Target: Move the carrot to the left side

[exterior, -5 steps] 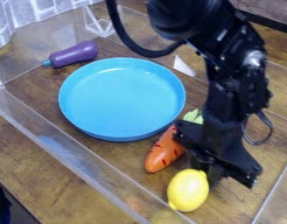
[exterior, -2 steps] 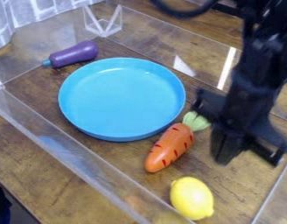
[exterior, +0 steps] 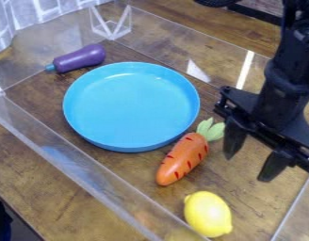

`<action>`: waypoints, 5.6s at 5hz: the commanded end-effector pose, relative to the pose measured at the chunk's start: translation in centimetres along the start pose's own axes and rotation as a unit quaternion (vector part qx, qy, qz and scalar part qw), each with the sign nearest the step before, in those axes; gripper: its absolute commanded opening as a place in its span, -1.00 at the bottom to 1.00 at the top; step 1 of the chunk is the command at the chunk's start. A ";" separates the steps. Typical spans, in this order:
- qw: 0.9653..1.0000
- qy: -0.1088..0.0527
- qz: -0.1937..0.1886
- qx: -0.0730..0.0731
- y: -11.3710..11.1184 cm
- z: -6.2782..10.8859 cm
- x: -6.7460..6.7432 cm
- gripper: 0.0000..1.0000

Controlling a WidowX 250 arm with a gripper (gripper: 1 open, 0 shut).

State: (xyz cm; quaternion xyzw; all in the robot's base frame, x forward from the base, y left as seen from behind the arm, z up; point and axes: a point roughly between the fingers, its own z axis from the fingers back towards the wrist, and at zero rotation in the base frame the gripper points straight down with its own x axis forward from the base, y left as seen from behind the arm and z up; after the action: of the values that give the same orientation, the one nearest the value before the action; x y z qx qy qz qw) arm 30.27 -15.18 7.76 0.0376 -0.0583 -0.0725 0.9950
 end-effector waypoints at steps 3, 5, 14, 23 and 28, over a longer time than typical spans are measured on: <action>0.998 -0.002 0.067 0.005 -0.2 -1.8 0.5 1.00; 0.997 0.018 0.076 0.008 -0.9 -4.0 0.3 1.00; 0.991 0.076 0.105 0.036 3.1 -5.9 -1.8 1.00; 0.981 0.119 0.127 0.091 9.3 -7.2 -3.3 1.00; 0.978 0.139 0.112 0.107 10.4 -7.3 -4.4 1.00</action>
State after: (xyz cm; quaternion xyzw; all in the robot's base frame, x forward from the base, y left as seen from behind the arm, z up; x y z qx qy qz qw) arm 29.52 -5.86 1.95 0.1321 0.0398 0.0395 0.9896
